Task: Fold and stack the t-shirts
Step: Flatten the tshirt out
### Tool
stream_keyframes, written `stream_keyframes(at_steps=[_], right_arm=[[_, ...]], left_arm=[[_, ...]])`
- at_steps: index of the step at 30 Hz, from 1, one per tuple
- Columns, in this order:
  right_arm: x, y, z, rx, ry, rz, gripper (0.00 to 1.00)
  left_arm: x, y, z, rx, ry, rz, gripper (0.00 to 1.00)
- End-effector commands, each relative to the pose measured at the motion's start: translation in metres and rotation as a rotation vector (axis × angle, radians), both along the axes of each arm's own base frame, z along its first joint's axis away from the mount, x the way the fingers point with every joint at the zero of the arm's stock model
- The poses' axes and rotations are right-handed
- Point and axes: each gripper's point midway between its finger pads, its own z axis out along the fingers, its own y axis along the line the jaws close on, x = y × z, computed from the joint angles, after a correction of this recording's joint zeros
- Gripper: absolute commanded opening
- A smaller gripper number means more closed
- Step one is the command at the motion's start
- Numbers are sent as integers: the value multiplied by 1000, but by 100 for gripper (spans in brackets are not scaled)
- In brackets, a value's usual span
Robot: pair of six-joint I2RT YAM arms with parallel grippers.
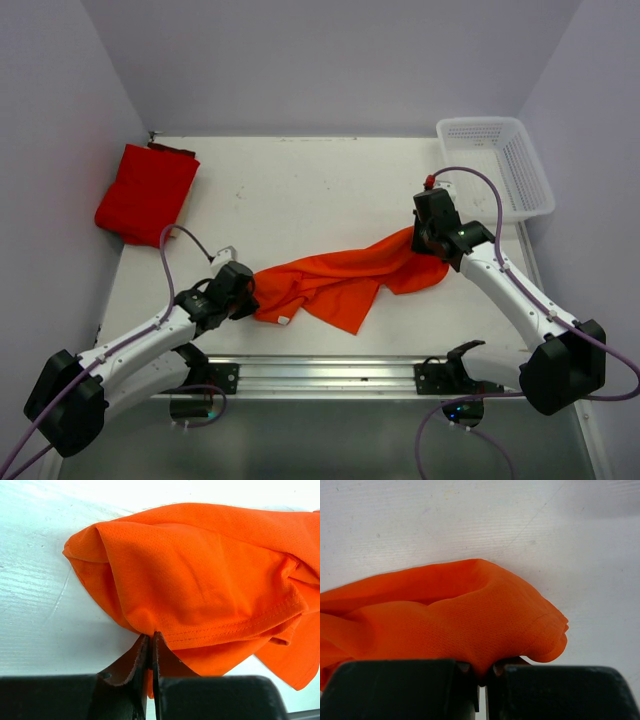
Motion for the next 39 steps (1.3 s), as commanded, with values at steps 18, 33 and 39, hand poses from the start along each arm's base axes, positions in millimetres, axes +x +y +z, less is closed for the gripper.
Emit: stream_keyframes(at_steps=[18, 33, 39], right_arm=[[4, 2, 2, 2, -14, 17, 0], [5, 4, 0, 6, -10, 25, 0], [6, 4, -2, 1, -3, 30, 0]], left_arm=[[11, -3, 15, -4, -42, 1, 32], [18, -9, 47, -40, -96, -10, 0], [32, -8, 98, -36, -190, -11, 0]])
